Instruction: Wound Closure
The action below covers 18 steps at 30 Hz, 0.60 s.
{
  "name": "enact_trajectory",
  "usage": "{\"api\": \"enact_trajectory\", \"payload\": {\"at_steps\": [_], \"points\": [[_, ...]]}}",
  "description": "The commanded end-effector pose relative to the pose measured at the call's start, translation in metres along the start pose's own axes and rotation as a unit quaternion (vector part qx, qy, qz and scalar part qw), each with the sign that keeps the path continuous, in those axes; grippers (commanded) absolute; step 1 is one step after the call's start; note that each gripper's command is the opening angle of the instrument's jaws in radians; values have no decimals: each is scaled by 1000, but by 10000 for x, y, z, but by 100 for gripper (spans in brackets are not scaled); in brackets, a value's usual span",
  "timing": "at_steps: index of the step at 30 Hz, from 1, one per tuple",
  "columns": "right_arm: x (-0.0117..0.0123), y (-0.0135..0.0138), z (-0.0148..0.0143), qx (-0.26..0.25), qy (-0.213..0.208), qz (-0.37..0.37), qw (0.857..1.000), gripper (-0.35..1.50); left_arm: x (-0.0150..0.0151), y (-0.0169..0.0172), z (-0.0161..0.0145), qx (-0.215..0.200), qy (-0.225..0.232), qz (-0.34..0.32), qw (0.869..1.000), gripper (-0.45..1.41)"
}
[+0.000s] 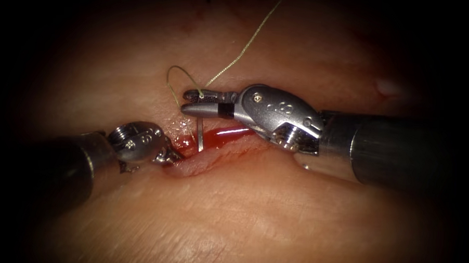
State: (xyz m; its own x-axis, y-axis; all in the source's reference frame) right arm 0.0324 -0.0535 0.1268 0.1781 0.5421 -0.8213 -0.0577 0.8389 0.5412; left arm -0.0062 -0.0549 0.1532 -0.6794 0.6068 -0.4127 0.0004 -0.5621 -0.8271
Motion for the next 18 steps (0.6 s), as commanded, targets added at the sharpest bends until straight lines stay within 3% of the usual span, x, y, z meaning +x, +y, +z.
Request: {"api": "enact_trajectory", "payload": {"at_steps": [1, 6, 18], "points": [[1, 7, 9, -3, 2, -1, 1000, -35, 5, -4, -3, 6, 1, -3, 1000, 10], [2, 8, 10, -5, -3, 2, 1000, -35, 36, 30, -39, 45, 18, -10, 999, 5], [8, 11, 9, -6, -2, 5, 1000, -35, 43, 65, -4, 51, 4, -16, 999, 4]]}}
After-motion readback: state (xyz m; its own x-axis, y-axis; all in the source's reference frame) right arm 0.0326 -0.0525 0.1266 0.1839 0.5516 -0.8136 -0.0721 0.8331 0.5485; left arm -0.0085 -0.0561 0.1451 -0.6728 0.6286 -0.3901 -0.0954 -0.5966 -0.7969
